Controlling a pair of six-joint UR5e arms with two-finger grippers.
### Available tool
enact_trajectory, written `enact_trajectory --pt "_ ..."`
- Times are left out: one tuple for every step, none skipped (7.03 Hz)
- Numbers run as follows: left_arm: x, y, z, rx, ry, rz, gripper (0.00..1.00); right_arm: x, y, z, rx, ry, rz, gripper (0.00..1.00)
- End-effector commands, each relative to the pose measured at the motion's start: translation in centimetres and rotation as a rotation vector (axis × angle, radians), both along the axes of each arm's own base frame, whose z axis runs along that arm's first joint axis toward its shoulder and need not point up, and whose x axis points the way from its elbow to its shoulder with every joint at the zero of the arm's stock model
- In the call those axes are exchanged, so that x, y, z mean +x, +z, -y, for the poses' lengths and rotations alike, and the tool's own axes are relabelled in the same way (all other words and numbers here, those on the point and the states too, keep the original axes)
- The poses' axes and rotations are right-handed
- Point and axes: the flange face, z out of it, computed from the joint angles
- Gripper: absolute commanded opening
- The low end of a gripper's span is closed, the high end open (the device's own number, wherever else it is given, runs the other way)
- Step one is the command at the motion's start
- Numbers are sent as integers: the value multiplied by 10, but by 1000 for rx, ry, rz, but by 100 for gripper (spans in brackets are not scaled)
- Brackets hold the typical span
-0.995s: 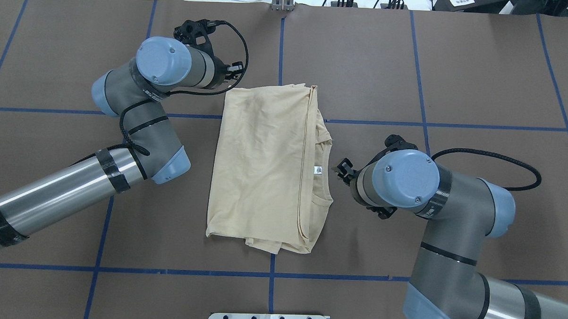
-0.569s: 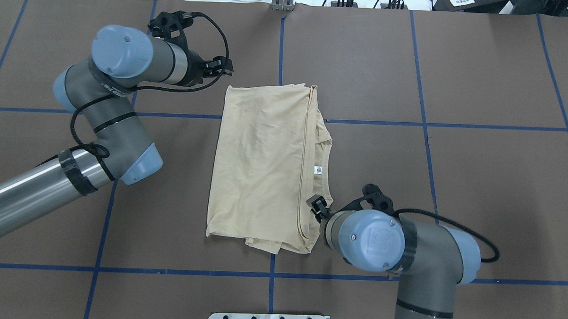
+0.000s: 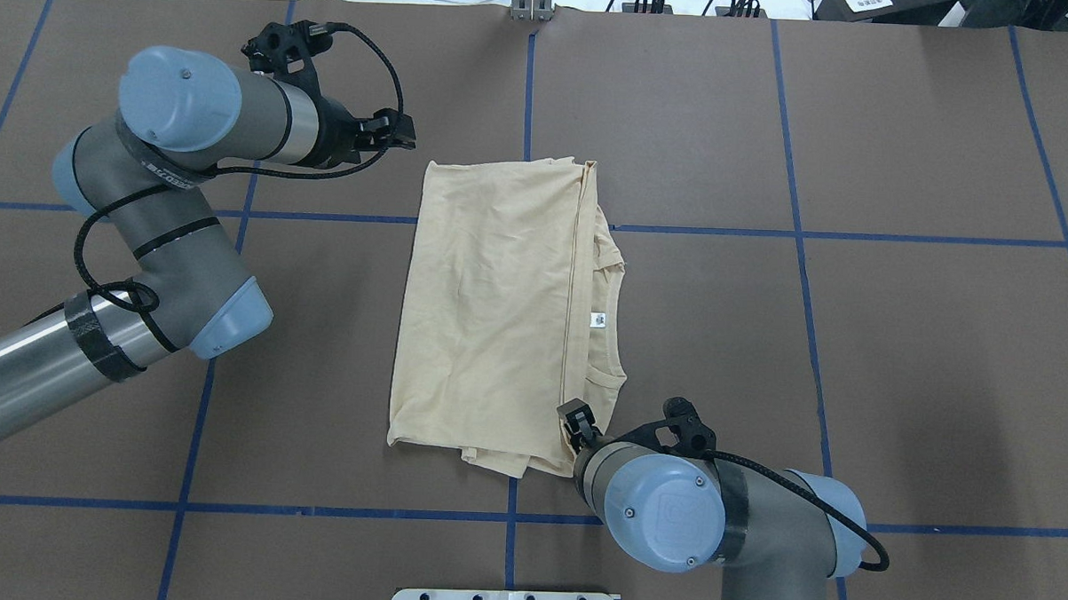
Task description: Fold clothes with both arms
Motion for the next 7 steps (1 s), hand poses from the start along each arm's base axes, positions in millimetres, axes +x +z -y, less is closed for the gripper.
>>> enact_trajectory --pt "-1 -1 -1 -2 -1 0 83 -11 2 7 -40 44 0 95" --pt "-1 -1 -1 -2 -1 0 83 -11 2 7 -42 45 -1 93" --pt "-1 -3 -1 -1 -2 -5 83 -14 7 8 -45 46 -11 92" --pt "-1 -3 -1 -1 -2 -5 83 -15 9 8 -45 46 -16 91" --pt "-1 -3 -2 -1 0 -5 83 -16 8 8 -47 46 -14 91" --pt "-1 -3 -2 -1 0 -5 83 -16 8 8 -48 47 -14 87" --pt "-1 -4 -3 0 -1 -8 83 -16 9 8 -49 47 -17 84"
